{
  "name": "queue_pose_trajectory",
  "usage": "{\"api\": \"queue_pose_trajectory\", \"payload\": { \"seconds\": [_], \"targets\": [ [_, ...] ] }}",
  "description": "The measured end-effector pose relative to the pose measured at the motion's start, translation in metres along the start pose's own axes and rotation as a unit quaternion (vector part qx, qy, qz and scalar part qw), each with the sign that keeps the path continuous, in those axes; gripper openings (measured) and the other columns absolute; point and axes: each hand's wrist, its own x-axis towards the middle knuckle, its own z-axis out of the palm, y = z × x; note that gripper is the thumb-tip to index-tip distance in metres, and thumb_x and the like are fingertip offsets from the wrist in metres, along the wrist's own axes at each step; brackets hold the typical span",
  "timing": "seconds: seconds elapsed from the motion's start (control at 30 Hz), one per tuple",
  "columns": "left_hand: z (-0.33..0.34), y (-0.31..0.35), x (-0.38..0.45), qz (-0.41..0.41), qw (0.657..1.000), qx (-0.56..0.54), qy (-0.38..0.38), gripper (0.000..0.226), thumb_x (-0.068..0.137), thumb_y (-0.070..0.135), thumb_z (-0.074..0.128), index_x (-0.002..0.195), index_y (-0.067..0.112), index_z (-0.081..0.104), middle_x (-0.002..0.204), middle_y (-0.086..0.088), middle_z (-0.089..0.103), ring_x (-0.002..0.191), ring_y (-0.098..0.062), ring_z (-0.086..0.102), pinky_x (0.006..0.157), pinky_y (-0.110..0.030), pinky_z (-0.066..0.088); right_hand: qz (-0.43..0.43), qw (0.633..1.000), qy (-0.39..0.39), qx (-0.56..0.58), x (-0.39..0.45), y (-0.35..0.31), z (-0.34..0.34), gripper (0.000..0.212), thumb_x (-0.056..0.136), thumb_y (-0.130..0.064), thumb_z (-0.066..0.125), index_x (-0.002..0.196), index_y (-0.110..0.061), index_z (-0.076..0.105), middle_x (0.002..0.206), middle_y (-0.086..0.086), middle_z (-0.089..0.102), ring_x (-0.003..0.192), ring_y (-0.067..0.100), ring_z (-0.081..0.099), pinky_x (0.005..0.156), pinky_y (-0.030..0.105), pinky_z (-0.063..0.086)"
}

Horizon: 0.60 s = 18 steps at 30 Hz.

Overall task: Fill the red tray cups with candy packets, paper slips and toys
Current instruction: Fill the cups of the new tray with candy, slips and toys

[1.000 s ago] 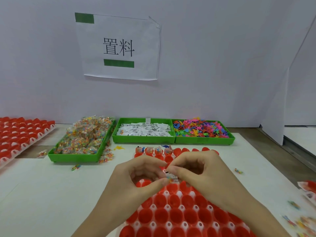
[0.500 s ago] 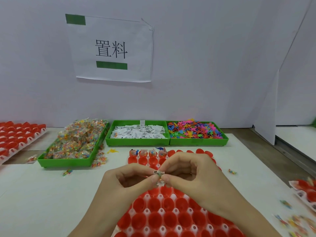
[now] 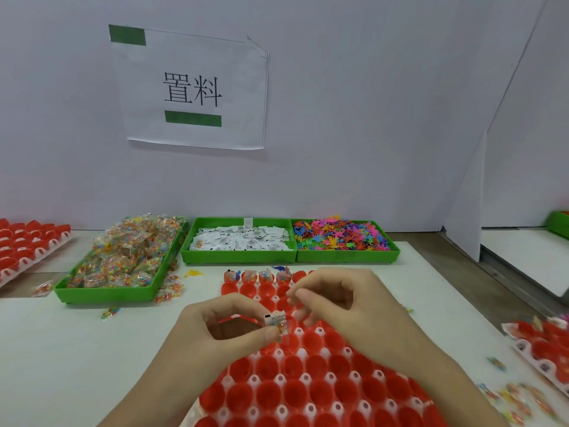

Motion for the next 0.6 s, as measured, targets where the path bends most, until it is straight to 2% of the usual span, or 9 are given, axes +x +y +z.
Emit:
{"api": "queue_pose_trajectory", "payload": {
  "seconds": [0.13,0.23,0.33,0.43,0.53,0.6],
  "targets": [
    [0.000,0.003,-0.001,0.006,1.000,-0.020,0.000,0.024,0.063,0.018,0.091,0.081,0.012,0.078,0.086,-0.015,0.078,0.084,-0.026,0.078,0.073,-0.022,0.060,0.027,0.997,0.069,-0.011,0.013,0.015,-0.027,0.019,0.101,-0.010,0.060,0.100,-0.018,0.078,0.089,-0.001,0.078,0.081,0.016,0.076,0.074,0.028,0.061],
    [-0.001,0.004,-0.001,0.016,0.999,-0.036,0.003,0.025,0.061,0.019,0.091,0.081,0.011,0.077,0.084,-0.017,0.077,0.083,-0.031,0.077,0.071,-0.021,0.059,0.100,0.982,0.156,-0.041,0.035,0.041,-0.049,0.021,0.101,-0.005,0.058,0.103,-0.014,0.076,0.086,0.002,0.078,0.078,0.018,0.076,0.073,0.031,0.063],
    [-0.004,0.003,0.000,0.015,0.999,-0.035,0.016,0.029,0.061,0.024,0.091,0.083,0.011,0.077,0.083,-0.017,0.075,0.081,-0.032,0.076,0.071,-0.020,0.058,0.169,0.957,0.204,-0.121,0.068,0.074,-0.076,0.023,0.100,0.001,0.053,0.103,-0.007,0.075,0.087,0.010,0.076,0.078,0.023,0.075,0.077,0.035,0.064],
    [-0.007,0.002,0.003,0.017,0.999,-0.027,0.022,0.029,0.062,0.025,0.091,0.083,0.009,0.077,0.079,-0.014,0.075,0.075,-0.023,0.075,0.065,-0.014,0.054,0.214,0.919,0.229,-0.240,0.096,0.108,-0.109,0.023,0.097,0.005,0.053,0.105,0.001,0.074,0.100,0.021,0.074,0.093,0.036,0.071,0.091,0.047,0.057],
    [-0.010,0.001,0.006,0.018,0.999,-0.025,0.024,0.027,0.061,0.024,0.091,0.080,0.010,0.077,0.078,-0.013,0.074,0.072,-0.021,0.074,0.063,-0.014,0.053,0.221,0.896,0.215,-0.321,0.109,0.130,-0.126,0.020,0.099,0.000,0.057,0.108,0.000,0.075,0.109,0.020,0.074,0.100,0.034,0.068,0.093,0.040,0.053],
    [-0.012,-0.001,0.007,0.016,0.999,-0.023,0.031,0.029,0.060,0.024,0.091,0.081,0.011,0.077,0.081,-0.016,0.074,0.077,-0.030,0.075,0.066,-0.016,0.055,0.217,0.898,0.180,-0.338,0.113,0.140,-0.127,0.018,0.099,-0.013,0.065,0.109,-0.002,0.075,0.110,0.017,0.074,0.096,0.027,0.067,0.086,0.031,0.050]
  ]
}}
